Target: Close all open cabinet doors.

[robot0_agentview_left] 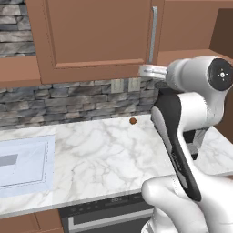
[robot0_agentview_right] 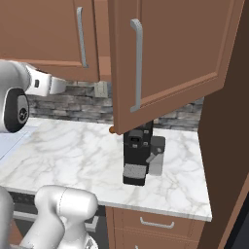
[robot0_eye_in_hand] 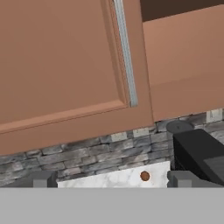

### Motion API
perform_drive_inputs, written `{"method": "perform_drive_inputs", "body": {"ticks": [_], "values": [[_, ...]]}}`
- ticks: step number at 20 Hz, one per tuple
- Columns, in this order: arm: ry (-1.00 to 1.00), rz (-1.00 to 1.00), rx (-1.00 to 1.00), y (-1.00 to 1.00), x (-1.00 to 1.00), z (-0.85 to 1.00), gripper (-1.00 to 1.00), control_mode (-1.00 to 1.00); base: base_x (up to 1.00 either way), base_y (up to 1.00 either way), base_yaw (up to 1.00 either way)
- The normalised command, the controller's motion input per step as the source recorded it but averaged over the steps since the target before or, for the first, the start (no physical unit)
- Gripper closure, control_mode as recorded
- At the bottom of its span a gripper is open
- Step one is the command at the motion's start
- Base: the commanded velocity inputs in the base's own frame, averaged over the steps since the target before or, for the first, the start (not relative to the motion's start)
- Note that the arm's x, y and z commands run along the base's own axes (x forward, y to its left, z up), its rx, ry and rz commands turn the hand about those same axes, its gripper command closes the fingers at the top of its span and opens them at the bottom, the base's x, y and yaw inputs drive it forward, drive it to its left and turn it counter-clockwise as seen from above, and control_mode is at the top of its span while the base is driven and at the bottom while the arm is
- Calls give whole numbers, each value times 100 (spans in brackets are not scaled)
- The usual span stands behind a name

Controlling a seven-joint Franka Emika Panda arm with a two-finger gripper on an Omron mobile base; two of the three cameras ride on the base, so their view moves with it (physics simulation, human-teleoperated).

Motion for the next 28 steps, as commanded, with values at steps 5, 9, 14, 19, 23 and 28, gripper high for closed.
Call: {"method": "perform_drive_inputs", "body": {"ticks": [5, 9, 14, 19, 23, 28], "values": [[6, 0, -3, -10, -82, 4, -100, -100, 0, 0, 0], [0, 0, -5, -6, -78, 0, -100, -100, 0, 0, 0], [0, 4, -3, -15, -71, 0, -100, -100, 0, 0, 0], [0, 5, -3, -22, -47, 0, -100, -100, 0, 0, 0], [0, 11, 0, -44, -42, -8, -100, -100, 0, 0, 0], [-9, 7, -1, -27, -4, -17, -100, -100, 0, 0, 0]]}}
